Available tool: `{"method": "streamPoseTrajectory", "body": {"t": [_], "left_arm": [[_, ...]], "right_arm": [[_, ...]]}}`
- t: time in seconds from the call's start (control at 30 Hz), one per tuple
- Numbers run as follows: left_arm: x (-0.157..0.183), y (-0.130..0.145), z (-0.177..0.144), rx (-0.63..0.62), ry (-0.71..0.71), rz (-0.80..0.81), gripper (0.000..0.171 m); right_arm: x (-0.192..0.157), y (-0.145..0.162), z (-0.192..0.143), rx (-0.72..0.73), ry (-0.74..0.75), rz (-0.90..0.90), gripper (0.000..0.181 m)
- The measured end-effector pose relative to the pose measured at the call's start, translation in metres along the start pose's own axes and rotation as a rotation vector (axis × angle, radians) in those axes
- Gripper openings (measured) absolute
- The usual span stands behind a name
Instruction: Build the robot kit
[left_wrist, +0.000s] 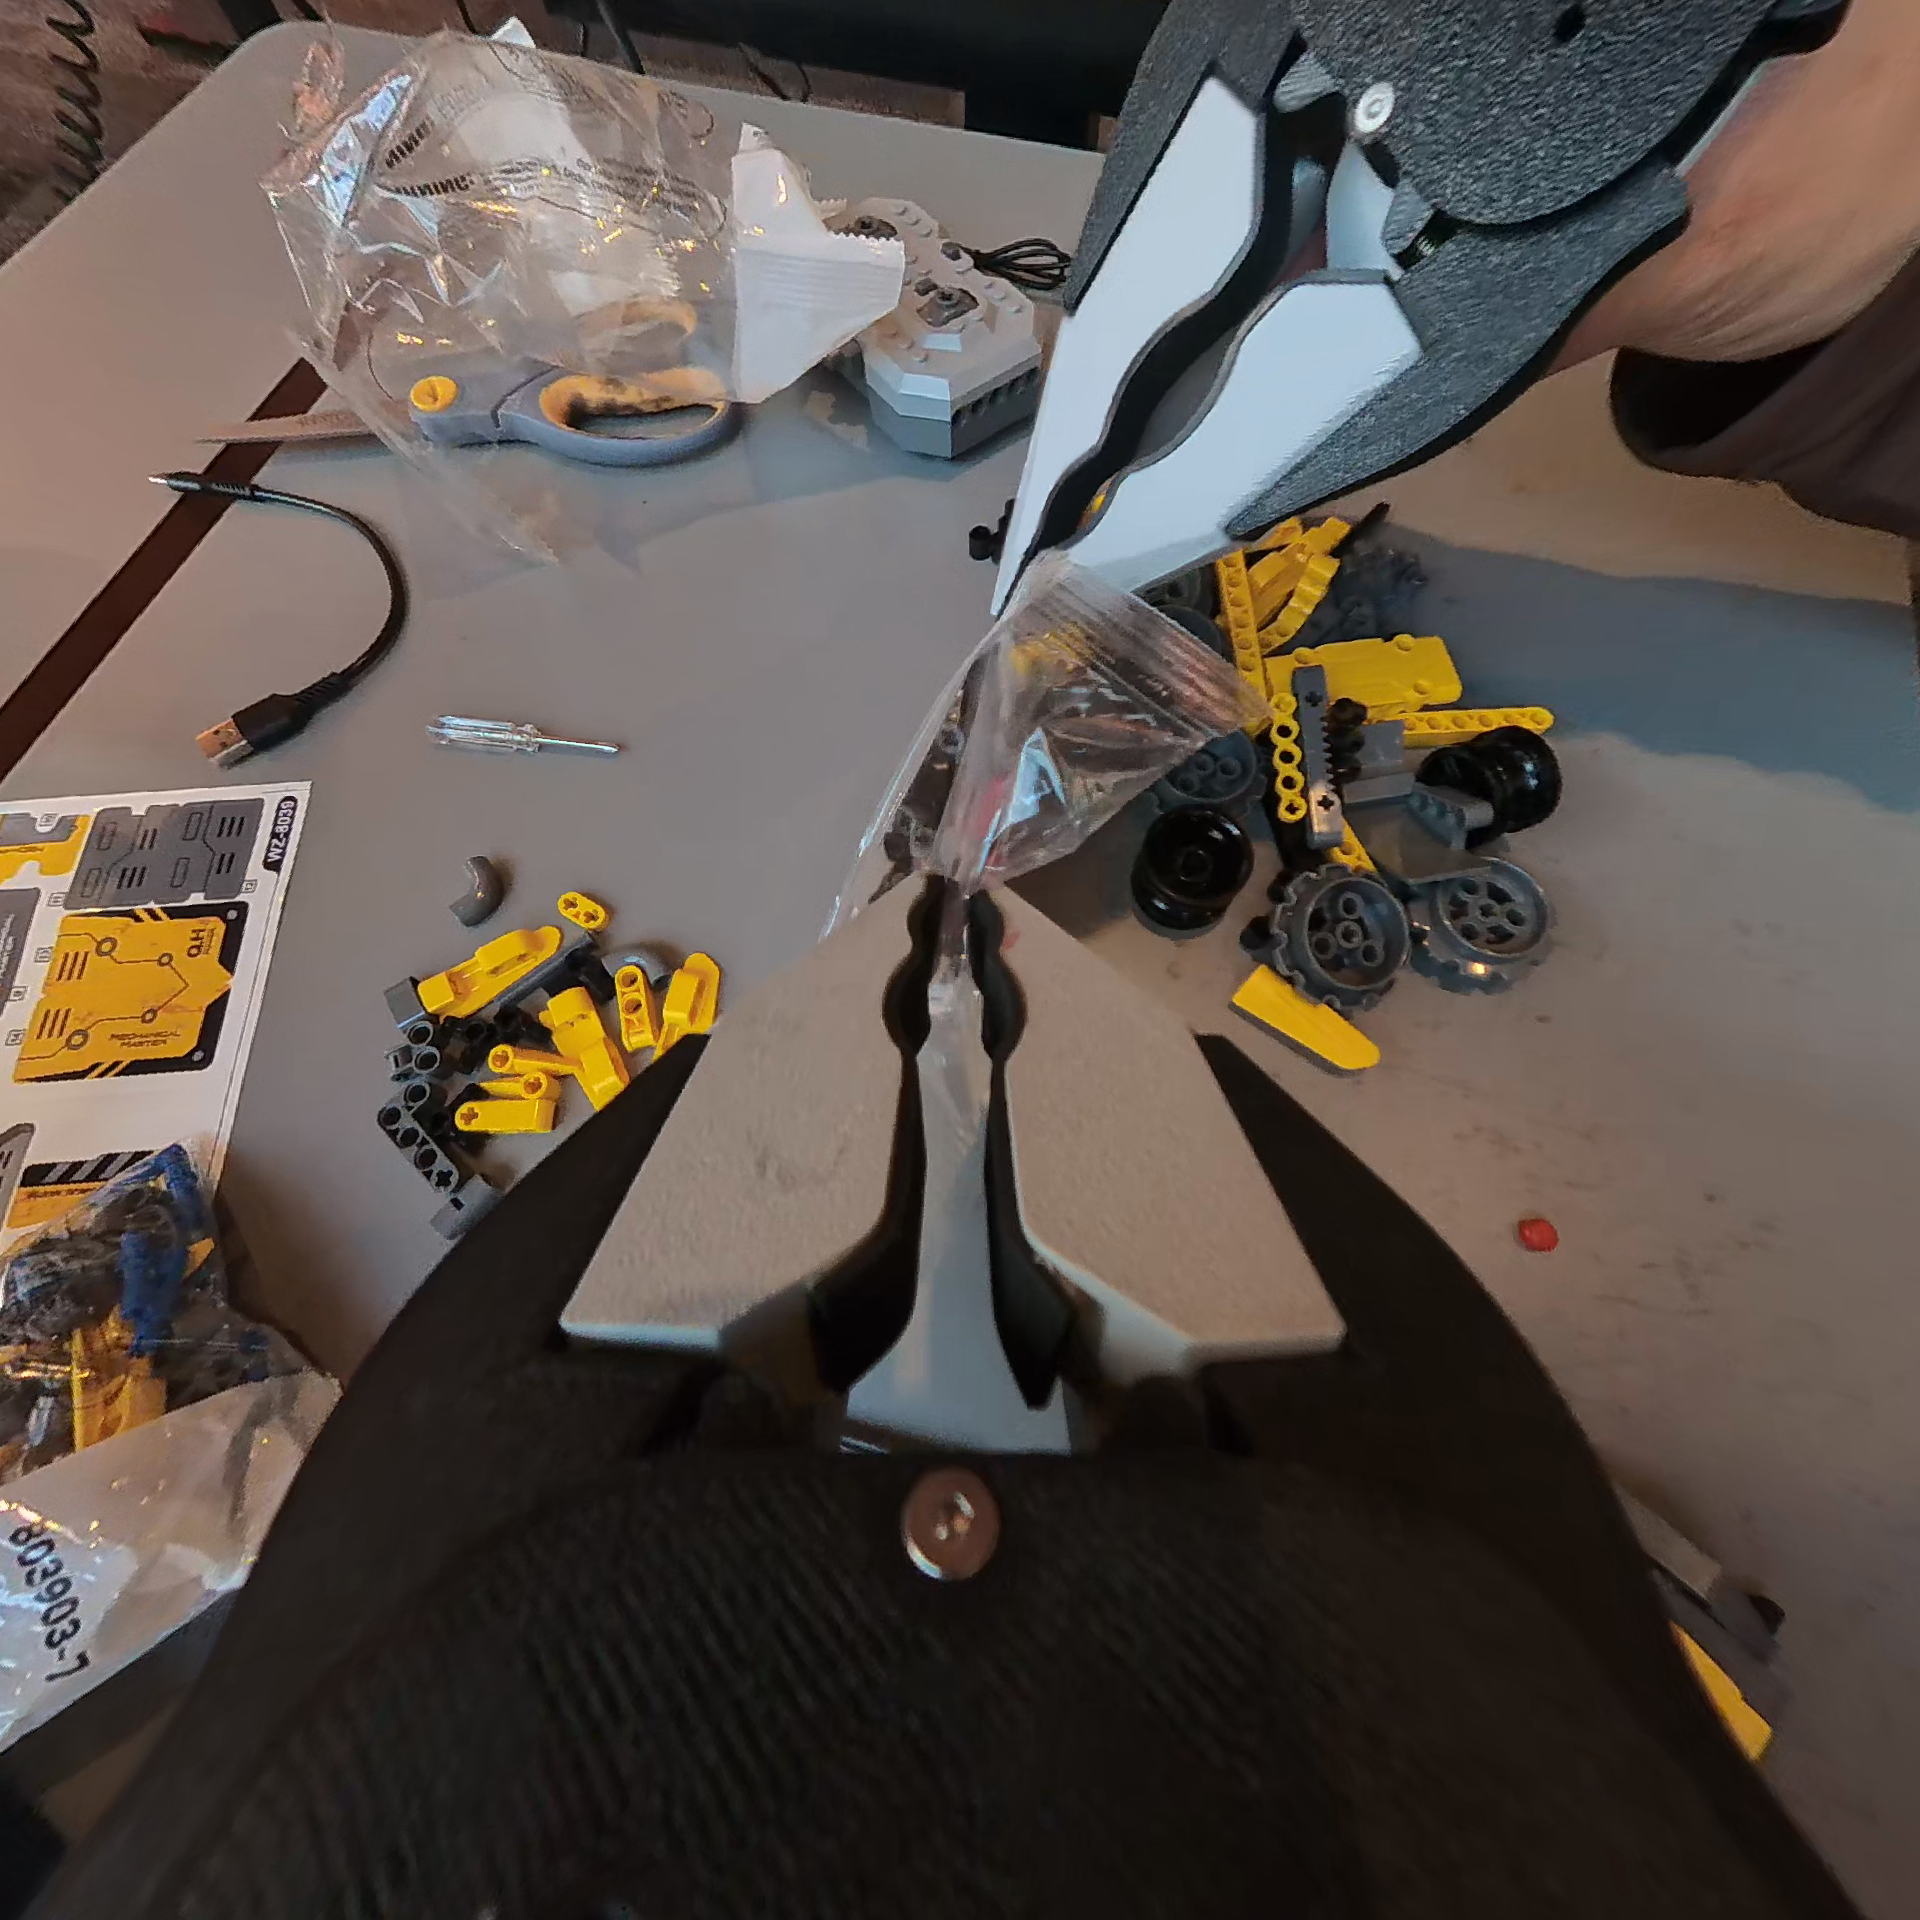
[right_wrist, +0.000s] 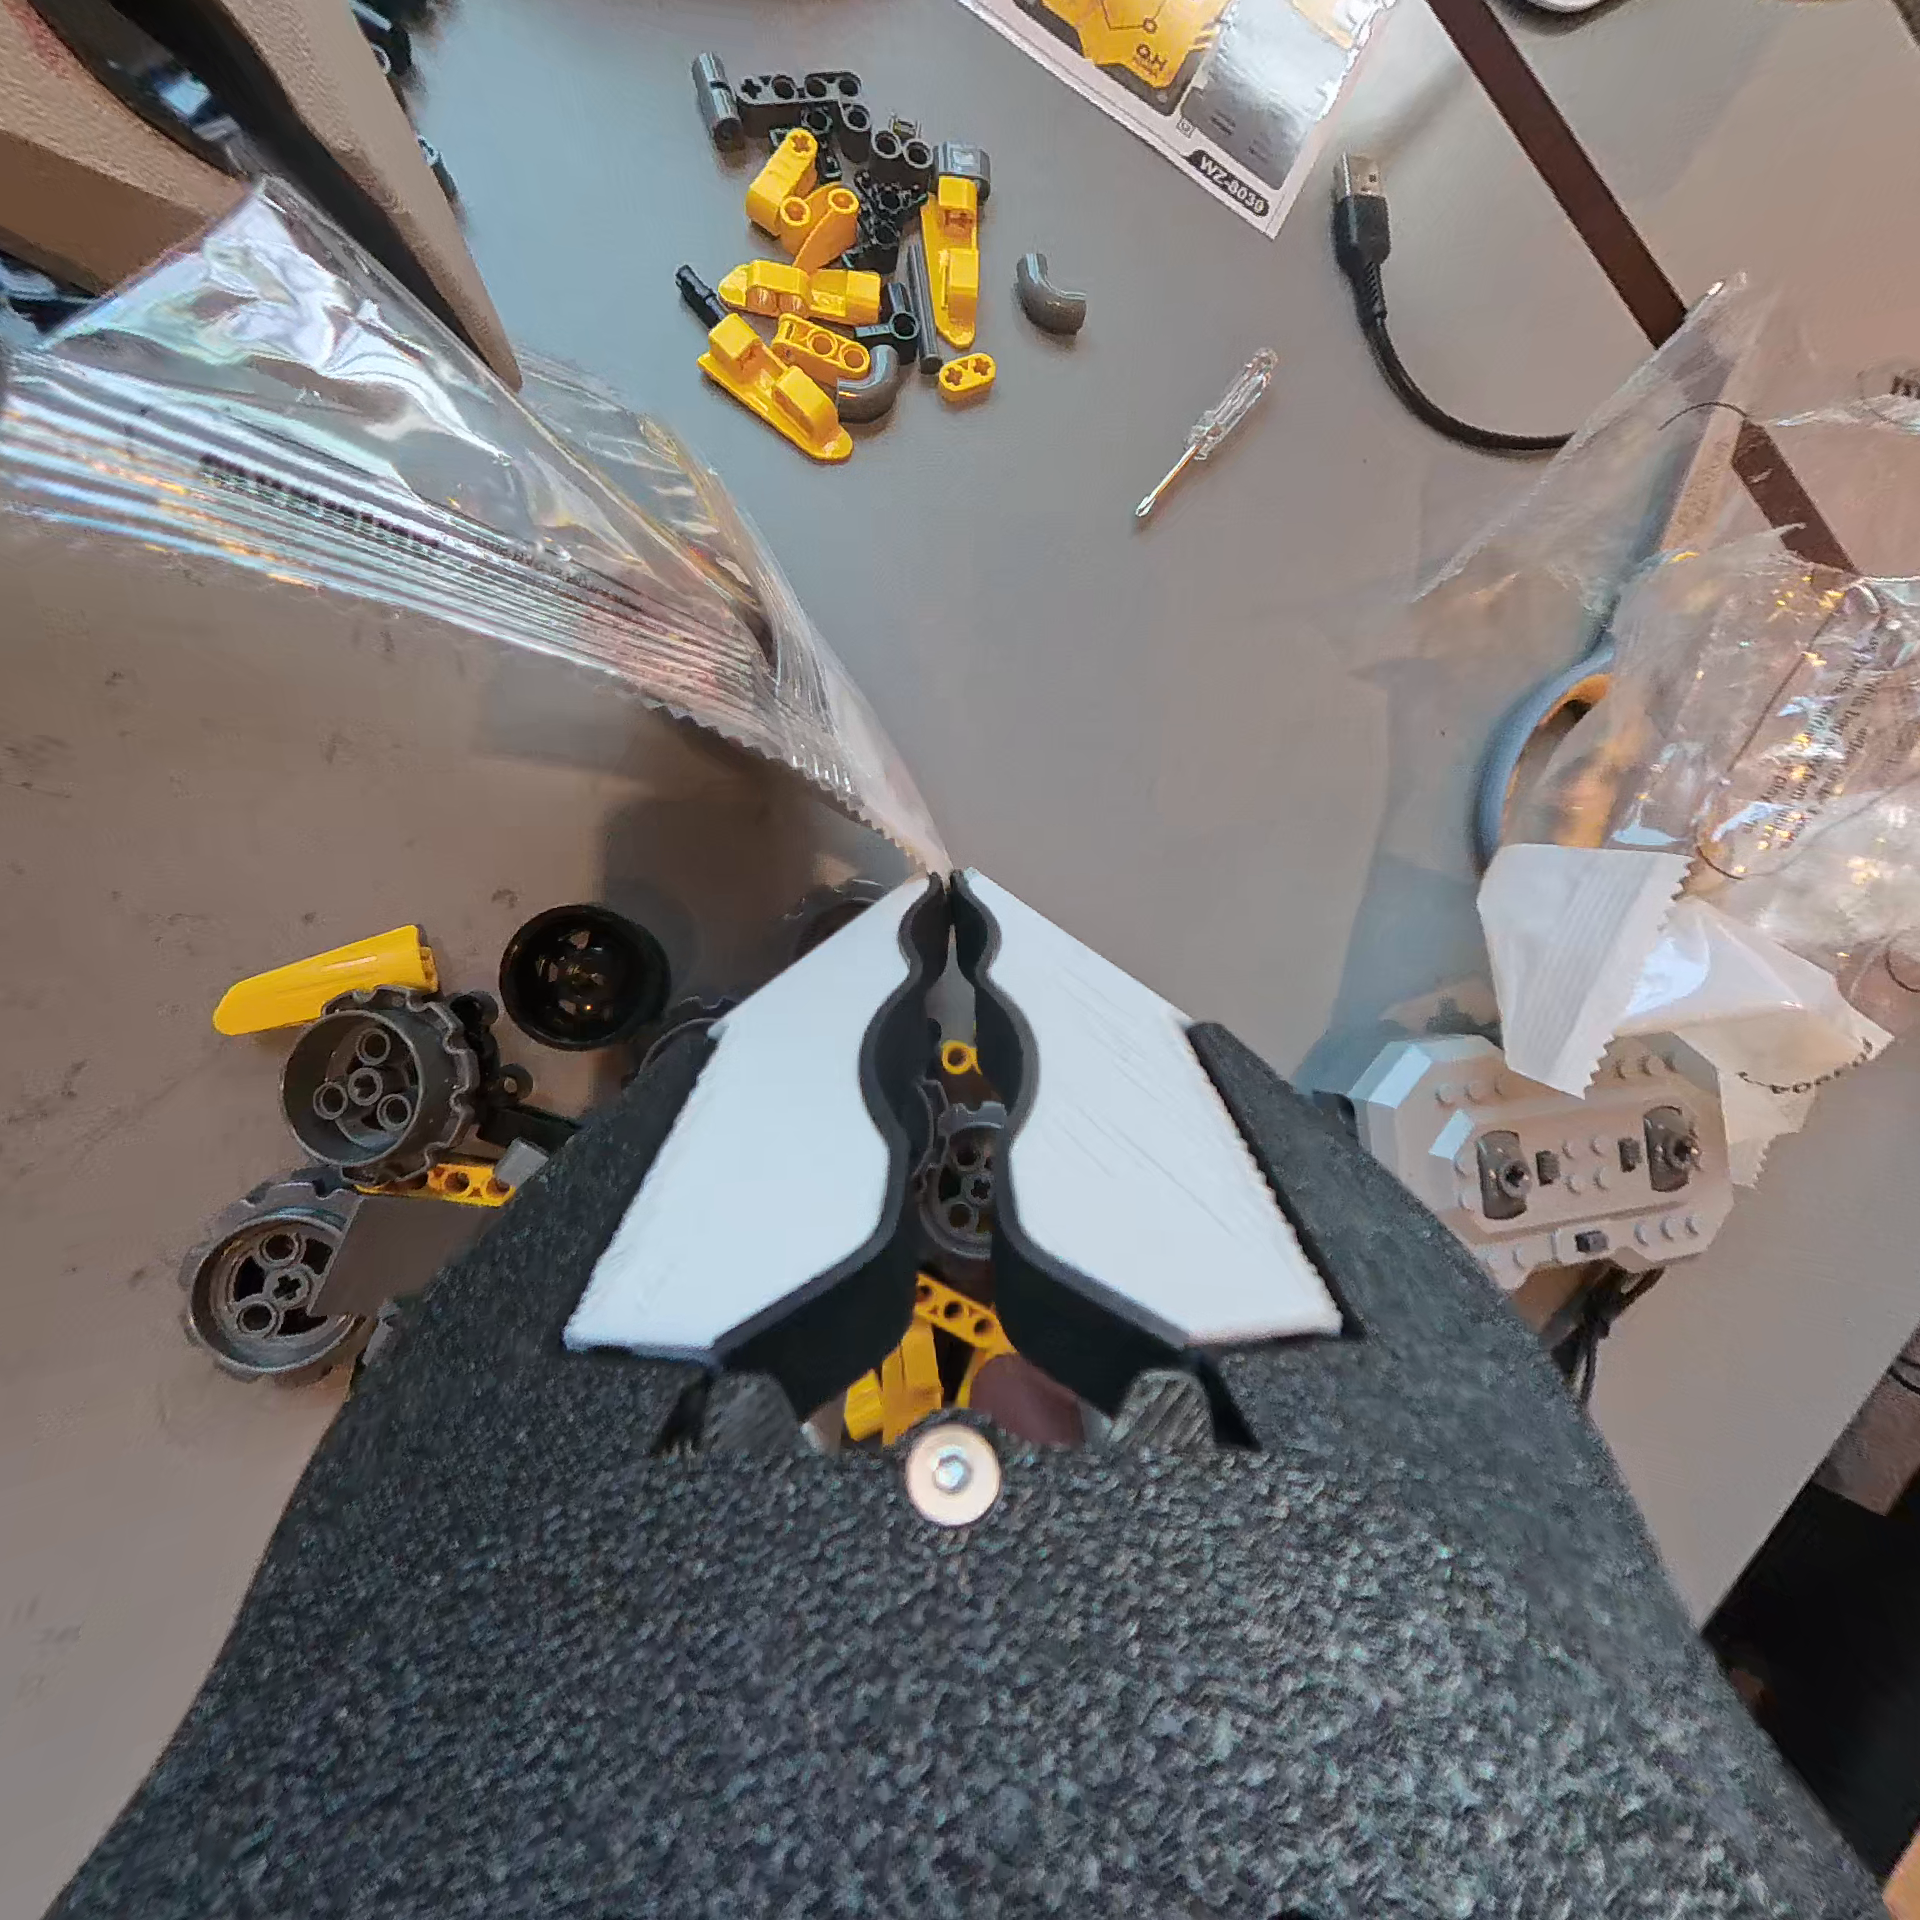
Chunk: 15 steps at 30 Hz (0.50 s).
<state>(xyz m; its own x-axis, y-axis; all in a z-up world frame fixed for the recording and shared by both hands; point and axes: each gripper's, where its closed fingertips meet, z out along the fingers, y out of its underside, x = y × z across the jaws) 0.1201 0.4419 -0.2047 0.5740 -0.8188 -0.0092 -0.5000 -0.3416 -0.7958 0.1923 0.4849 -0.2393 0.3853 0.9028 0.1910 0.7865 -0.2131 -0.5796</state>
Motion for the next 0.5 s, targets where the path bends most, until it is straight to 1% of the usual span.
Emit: {"method": "streamPoseTrajectory", "body": {"t": [0.2,0.5], "left_arm": [[0.002,0.009,0.004,-0.014,-0.004,-0.006,0.0],[0.001,0.022,0.006,-0.053,-0.018,-0.015,0.0]], "right_arm": [[0.003,-0.004,-0.012,-0.035,0.091,-0.039,0.0],[-0.002,-0.007,-0.016,-0.062,0.133,-0.071,0.0]]}}
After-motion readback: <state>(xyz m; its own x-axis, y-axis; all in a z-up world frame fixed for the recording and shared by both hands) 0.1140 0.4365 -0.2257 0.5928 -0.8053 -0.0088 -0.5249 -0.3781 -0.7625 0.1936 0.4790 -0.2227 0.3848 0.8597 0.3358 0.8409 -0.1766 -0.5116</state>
